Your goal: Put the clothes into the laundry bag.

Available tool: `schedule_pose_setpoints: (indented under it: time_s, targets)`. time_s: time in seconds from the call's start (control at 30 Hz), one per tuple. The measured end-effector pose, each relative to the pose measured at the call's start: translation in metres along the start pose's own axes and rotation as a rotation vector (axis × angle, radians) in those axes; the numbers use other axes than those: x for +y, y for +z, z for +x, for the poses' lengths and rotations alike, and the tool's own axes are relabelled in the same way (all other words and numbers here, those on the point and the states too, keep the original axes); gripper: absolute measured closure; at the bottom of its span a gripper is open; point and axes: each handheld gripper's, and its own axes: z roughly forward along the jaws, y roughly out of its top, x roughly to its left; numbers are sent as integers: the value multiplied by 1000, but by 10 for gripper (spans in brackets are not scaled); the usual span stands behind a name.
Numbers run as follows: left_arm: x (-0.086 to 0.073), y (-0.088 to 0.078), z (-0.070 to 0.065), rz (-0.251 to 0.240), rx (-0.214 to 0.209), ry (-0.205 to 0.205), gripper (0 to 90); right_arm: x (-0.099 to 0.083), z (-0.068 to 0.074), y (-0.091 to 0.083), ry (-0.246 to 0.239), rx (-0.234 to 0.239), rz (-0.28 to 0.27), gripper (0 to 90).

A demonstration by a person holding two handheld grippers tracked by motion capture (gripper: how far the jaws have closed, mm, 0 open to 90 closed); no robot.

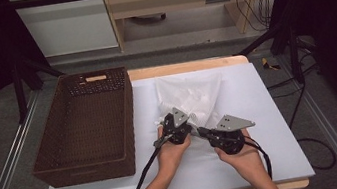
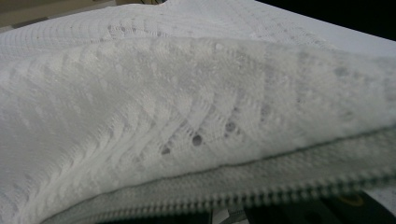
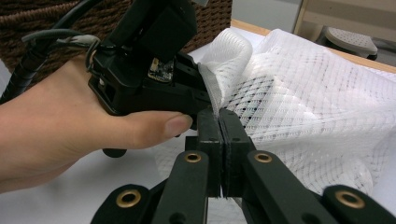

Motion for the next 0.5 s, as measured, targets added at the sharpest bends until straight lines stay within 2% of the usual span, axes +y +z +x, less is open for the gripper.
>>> schedule_pose_setpoints:
  time_s: [0.07,0.33,0.5]
  targets:
    - [1,0,1,1,1,0,900,0,-2,0,15,2,-12,896]
    - [1,4,2,-8,11,-4,900,1,-3,1,9,-7,-7,896]
    - [0,7,3,-21,41,-10,900,0,-2,2,8,-3,-2,896]
